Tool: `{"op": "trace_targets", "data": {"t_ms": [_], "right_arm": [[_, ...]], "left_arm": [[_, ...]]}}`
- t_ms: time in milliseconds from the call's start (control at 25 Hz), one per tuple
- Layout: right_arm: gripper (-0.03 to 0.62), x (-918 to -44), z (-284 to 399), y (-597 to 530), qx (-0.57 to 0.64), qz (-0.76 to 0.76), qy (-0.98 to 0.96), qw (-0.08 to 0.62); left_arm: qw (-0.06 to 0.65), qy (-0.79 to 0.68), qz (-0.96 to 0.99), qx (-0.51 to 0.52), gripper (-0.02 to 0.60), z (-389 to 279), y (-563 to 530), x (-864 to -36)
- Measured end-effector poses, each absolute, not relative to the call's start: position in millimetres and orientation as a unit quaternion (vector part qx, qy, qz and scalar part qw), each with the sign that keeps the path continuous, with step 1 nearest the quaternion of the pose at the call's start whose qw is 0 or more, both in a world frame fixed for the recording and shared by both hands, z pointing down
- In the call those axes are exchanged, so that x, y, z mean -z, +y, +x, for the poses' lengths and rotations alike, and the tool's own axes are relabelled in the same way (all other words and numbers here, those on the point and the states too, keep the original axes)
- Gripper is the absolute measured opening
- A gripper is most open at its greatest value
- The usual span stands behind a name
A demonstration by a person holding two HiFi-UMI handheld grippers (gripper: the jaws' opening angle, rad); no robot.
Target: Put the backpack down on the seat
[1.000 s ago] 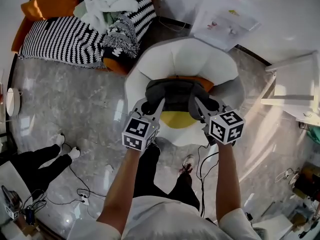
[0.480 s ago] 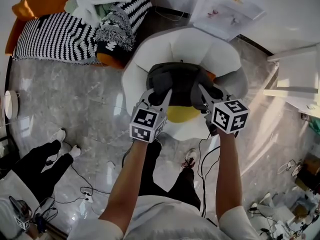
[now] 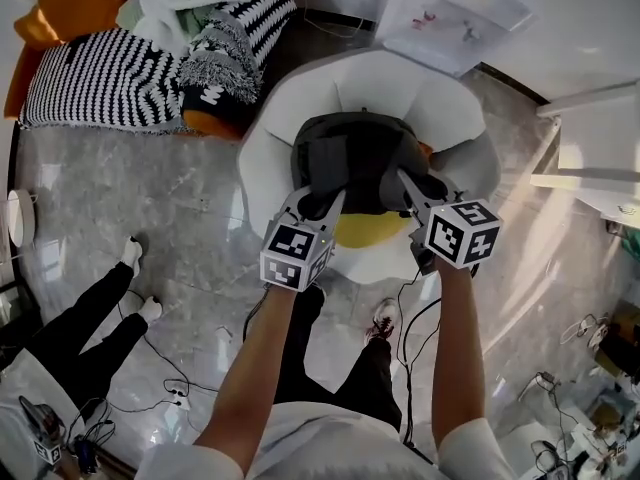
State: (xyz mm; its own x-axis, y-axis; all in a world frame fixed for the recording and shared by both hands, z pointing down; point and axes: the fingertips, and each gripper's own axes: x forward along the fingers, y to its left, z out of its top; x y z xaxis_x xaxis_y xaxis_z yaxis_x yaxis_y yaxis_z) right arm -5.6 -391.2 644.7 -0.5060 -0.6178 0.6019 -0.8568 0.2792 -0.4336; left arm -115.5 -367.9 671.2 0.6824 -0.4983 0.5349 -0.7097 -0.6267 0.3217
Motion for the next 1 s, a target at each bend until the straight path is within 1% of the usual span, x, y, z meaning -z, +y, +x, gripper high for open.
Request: {"op": "trace_targets", "data": {"t_ms": [200, 520, 1000], "right_arm": [[0.035, -659.9, -0.9, -394.4, -0.391, 0.477, -0.771, 0.158], [0.048, -679.8, 4.5, -394.2, -0.42, 0.486, -0.751, 0.155], [0.061, -714.1, 9.0, -400.1, -0.429, 0.49, -0.738, 0.178]], "left_arm": [[0.283, -0.343, 0.872, -0.205, 0.09, -110.0, -366.3, -687.7], [0.283, -0.344, 0.869, -0.217, 0.119, -106.3, -373.0, -702.7], [0.306, -0.337, 0.859, -0.234, 0.142, -105.4, -385.4, -737.4]]}}
